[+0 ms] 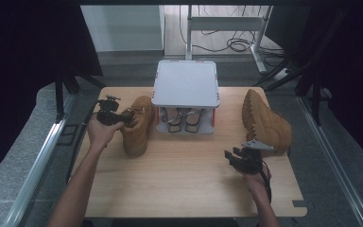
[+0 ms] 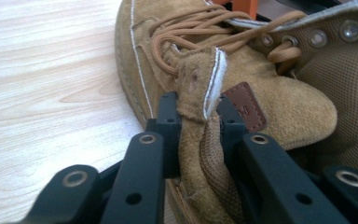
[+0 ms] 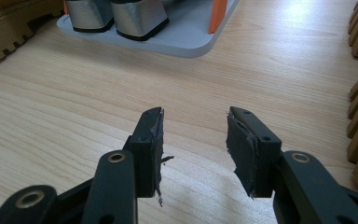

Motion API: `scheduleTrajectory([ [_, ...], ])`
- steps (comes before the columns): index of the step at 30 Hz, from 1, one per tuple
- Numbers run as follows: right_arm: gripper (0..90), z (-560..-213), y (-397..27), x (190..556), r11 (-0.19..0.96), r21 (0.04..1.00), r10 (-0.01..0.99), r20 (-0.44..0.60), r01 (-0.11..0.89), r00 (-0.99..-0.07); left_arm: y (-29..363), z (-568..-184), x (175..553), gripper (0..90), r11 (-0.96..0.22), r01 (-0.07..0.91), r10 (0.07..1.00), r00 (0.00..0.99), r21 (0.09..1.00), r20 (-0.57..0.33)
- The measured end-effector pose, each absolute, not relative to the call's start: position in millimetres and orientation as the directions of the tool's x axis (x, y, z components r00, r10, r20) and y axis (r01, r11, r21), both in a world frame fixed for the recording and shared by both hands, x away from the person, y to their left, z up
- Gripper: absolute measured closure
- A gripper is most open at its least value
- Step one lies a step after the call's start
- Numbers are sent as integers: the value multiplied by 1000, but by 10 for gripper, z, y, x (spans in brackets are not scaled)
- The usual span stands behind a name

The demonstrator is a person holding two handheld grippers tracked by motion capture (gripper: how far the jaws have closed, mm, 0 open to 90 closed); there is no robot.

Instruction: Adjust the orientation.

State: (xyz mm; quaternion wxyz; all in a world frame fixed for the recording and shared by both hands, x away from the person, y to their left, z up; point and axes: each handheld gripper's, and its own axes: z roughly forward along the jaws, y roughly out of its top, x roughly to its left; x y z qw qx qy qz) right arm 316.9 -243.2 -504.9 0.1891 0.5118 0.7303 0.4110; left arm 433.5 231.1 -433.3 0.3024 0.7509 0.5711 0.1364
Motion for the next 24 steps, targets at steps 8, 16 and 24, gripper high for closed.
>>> scheduleTrajectory([
  [8,561,-5052,-2440,3170,132,794,906,146,593,-398,2517,-4148,4221,799,-114,757,921,323,643,-217],
  [16,560,-5050,-2416,3163,137,796,905,141,590,-400,2732,-4010,3844,796,-122,726,885,388,677,-257],
  [24,558,-5045,-2405,3156,139,797,905,139,588,-402,2857,-4011,3398,793,-126,708,832,457,695,-315],
])
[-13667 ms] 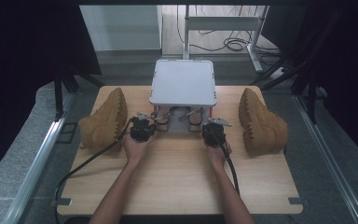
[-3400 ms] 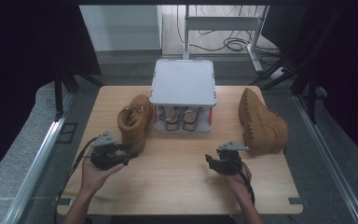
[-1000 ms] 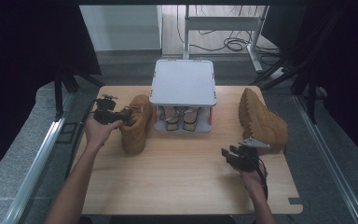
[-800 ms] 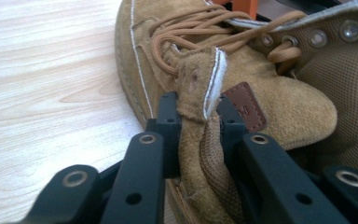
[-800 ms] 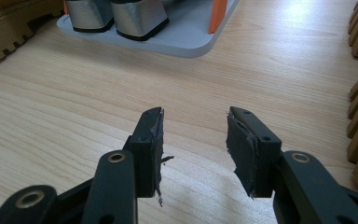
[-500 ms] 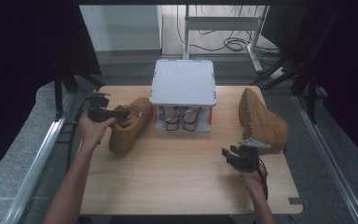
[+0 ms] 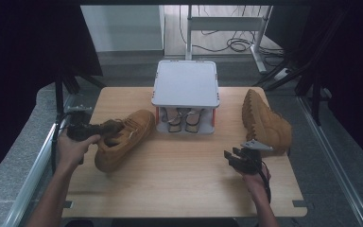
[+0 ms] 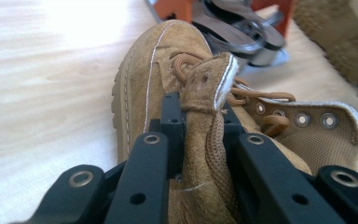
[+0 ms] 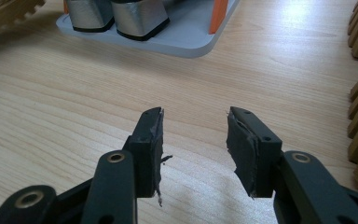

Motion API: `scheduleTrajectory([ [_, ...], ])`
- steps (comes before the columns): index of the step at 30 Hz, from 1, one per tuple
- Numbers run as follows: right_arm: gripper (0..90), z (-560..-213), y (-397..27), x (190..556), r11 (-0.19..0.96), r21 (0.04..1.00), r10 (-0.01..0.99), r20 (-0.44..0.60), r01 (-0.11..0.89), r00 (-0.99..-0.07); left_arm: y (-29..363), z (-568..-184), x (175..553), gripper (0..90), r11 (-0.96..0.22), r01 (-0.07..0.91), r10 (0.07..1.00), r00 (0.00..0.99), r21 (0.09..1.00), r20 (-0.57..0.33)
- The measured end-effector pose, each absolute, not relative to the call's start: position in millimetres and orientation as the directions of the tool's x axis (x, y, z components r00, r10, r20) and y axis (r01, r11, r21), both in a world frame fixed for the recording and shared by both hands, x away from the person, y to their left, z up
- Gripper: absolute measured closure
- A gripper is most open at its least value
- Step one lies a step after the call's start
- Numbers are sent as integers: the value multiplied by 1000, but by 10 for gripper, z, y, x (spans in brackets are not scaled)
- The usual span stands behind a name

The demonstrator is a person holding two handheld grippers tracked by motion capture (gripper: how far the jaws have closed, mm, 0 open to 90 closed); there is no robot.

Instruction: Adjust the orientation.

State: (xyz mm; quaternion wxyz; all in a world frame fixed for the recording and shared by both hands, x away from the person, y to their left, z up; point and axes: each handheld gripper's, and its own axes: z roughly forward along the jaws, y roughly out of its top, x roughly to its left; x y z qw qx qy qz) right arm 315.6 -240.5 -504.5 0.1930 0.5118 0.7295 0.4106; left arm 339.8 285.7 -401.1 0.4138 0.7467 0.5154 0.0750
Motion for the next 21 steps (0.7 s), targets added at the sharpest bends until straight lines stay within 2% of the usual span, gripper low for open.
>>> scheduleTrajectory([
  [11,557,-5038,-2406,3152,139,796,905,140,590,-402,2957,-4337,3029,785,-95,732,798,461,674,-389],
  [18,555,-5045,-2399,3156,143,794,906,136,591,-402,3025,-4467,2903,775,-90,733,803,453,674,-386],
  [21,550,-5048,-2388,3154,147,792,906,133,592,-402,3059,-4475,2925,714,-88,732,792,463,676,-398],
])
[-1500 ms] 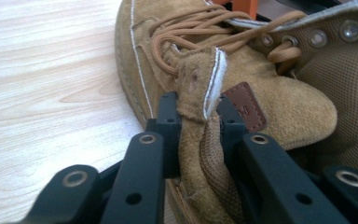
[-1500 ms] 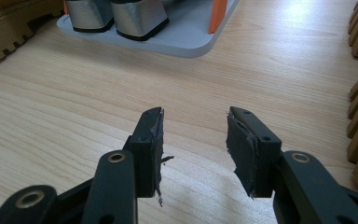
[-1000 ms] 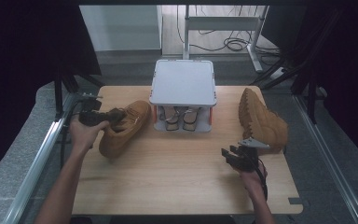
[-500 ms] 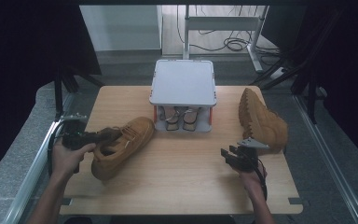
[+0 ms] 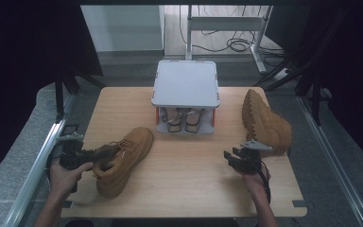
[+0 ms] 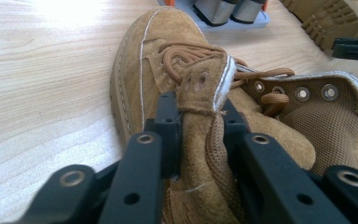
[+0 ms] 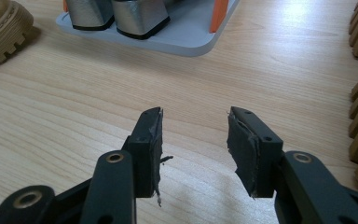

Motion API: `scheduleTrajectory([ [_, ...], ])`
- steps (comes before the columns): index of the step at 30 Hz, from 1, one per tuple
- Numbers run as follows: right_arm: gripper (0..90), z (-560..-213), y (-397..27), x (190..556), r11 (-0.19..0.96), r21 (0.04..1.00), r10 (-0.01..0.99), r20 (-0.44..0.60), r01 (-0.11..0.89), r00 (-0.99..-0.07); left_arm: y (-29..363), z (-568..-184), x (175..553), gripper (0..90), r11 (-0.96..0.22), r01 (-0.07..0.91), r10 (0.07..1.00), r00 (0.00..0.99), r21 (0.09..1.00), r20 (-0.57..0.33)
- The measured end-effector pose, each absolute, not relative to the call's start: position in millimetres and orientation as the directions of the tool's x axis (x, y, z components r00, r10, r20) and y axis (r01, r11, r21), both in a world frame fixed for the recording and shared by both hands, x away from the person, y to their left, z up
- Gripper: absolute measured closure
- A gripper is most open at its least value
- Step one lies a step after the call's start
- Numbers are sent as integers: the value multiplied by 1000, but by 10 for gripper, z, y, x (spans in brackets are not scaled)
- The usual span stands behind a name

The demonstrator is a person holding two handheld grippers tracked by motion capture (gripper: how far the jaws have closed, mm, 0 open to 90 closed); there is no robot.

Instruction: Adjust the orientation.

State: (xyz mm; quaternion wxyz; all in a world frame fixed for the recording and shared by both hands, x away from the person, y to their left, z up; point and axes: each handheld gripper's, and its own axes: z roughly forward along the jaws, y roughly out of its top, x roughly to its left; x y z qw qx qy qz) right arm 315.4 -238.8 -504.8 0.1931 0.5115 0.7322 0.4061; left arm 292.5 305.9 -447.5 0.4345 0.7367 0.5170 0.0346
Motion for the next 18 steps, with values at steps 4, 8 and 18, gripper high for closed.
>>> scheduleTrajectory([
  [4,548,-5041,-2386,3150,146,795,905,133,589,-404,3067,-4379,2928,533,-70,697,812,456,714,-365],
  [8,541,-5046,-2387,3153,151,794,906,127,588,-404,3019,-4267,2949,424,-89,648,821,478,756,-313],
  [18,544,-5045,-2416,3159,148,793,889,154,590,-431,2893,-4152,3094,351,-123,577,812,527,808,-253],
])
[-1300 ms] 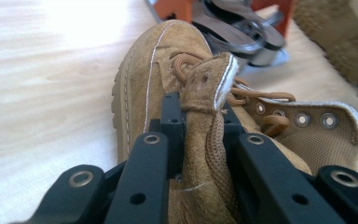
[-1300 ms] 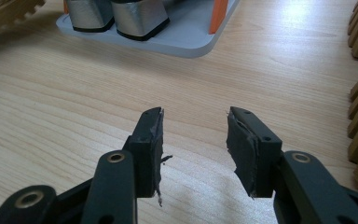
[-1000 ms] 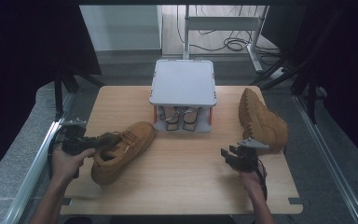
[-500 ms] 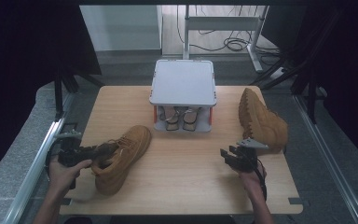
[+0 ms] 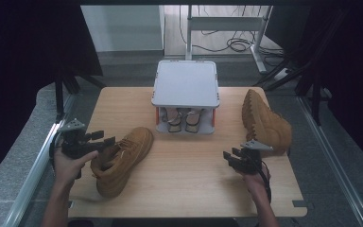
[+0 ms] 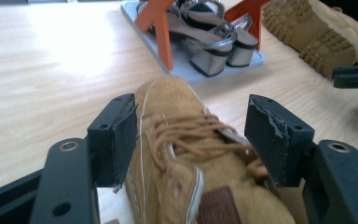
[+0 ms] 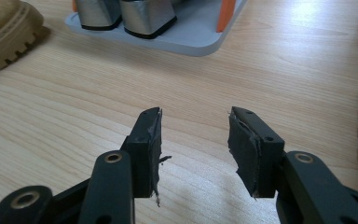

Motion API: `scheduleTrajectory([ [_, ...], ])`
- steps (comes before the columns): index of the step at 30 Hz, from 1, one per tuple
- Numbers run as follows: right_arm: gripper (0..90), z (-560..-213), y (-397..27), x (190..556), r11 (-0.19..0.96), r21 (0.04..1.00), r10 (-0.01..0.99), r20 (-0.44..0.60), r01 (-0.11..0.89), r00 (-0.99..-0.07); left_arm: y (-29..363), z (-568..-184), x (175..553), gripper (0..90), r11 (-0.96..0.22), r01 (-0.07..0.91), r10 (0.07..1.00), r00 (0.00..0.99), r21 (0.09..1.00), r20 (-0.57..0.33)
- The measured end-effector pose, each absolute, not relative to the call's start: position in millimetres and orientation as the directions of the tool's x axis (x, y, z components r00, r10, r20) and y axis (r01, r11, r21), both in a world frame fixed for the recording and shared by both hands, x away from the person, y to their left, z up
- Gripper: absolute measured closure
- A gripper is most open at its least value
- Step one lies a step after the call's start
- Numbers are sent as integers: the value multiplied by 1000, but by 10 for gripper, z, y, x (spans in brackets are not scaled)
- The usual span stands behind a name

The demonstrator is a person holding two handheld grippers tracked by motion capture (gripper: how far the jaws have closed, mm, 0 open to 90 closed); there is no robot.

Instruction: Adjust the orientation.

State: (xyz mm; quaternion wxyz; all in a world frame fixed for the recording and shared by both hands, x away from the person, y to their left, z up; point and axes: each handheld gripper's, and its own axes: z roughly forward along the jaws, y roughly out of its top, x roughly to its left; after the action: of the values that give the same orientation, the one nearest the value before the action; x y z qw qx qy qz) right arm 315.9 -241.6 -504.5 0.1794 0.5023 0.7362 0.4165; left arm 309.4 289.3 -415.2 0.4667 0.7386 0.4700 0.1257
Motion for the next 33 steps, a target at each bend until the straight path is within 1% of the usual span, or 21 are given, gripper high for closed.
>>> scheduleTrajectory([
  [4,555,-5030,-2416,3156,177,812,862,144,556,-485,2865,-4145,3138,352,-133,565,807,539,814,-242],
  [7,594,-5012,-2421,3149,192,822,853,131,536,-505,2856,-4148,3163,346,-143,561,796,554,815,-242],
  [9,642,-5006,-2437,3152,189,824,849,135,533,-511,2857,-4151,3163,345,-144,553,791,562,821,-241],
  [13,782,-4988,-2461,3175,204,820,859,112,534,-500,2852,-4160,3181,344,-167,553,790,570,816,-226],
  [17,890,-4919,-2527,3191,203,824,865,101,529,-491,2866,-4194,3188,345,-157,560,783,572,813,-243],
  [25,896,-4597,-2786,3293,186,837,875,96,514,-474,2937,-4196,3121,345,-127,564,801,543,816,-251],
  [30,896,-4460,-2945,3419,223,828,886,47,514,-460,2944,-4198,3081,344,-129,564,806,539,816,-245],
  [33,897,-4410,-3040,3502,212,833,888,54,512,-456,2950,-4213,3072,342,-130,568,808,536,813,-245],
])
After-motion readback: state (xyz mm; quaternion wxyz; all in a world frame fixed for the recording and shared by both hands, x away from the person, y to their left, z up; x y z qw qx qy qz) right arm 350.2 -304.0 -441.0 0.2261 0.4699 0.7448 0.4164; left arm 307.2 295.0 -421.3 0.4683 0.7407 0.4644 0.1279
